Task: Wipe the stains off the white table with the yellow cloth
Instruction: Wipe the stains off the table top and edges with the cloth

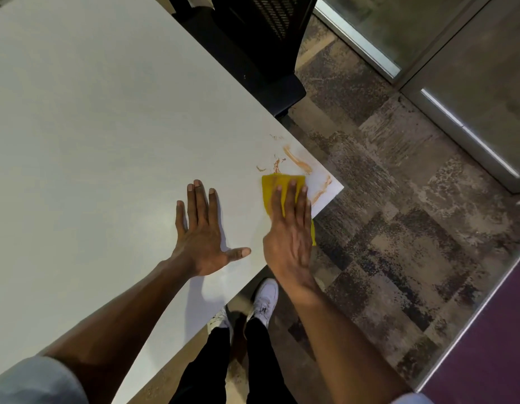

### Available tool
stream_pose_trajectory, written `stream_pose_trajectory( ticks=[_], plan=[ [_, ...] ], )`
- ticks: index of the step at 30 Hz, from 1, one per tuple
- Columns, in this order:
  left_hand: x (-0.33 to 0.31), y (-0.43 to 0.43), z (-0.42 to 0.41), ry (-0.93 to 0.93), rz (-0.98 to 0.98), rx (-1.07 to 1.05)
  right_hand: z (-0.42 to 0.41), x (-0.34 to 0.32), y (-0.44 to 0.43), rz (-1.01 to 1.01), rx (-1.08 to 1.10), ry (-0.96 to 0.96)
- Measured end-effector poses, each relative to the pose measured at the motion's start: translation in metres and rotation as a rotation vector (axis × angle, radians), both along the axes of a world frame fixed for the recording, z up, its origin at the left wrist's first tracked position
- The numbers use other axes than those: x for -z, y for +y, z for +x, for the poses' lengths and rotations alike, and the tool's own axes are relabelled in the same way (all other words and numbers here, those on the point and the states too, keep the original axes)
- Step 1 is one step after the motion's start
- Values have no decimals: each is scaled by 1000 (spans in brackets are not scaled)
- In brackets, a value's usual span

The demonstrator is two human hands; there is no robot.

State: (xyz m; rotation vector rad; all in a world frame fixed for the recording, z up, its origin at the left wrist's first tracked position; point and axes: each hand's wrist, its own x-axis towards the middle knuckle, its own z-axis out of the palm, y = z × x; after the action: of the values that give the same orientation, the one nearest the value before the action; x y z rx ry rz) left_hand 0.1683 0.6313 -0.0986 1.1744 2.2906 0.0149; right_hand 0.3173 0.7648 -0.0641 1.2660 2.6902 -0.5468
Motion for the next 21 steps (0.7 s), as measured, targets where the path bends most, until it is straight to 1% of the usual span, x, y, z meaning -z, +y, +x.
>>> stream_pose_trajectory(
  ticks=[3,5,7,10,11,14,17,19,21],
  plan=[
    [-2,3,0,-17,-32,0,-19,-1,6,-16,79,-11],
    [-4,3,-1,-29,-49,1,-8,-2,-11,-27,26,20],
    [-6,3,-2,-50,-54,4,15,-3,-41,5,-33,64],
    [-10,5,-2,-79,-72,4,42,-3,-73,53,-39,107],
    [-11,6,-2,-78,-79,5,40,-2,-69,65,-27,107],
    [-13,7,-2,-91,-95,12,13,0,-31,53,50,-12],
    [-11,7,-2,-74,-103,15,-18,1,10,37,145,-76],
    [-9,7,-2,-71,-102,14,-27,-2,16,24,194,-87],
    [-7,6,-2,-66,-98,10,-26,-5,-3,17,213,-95]
  ],
)
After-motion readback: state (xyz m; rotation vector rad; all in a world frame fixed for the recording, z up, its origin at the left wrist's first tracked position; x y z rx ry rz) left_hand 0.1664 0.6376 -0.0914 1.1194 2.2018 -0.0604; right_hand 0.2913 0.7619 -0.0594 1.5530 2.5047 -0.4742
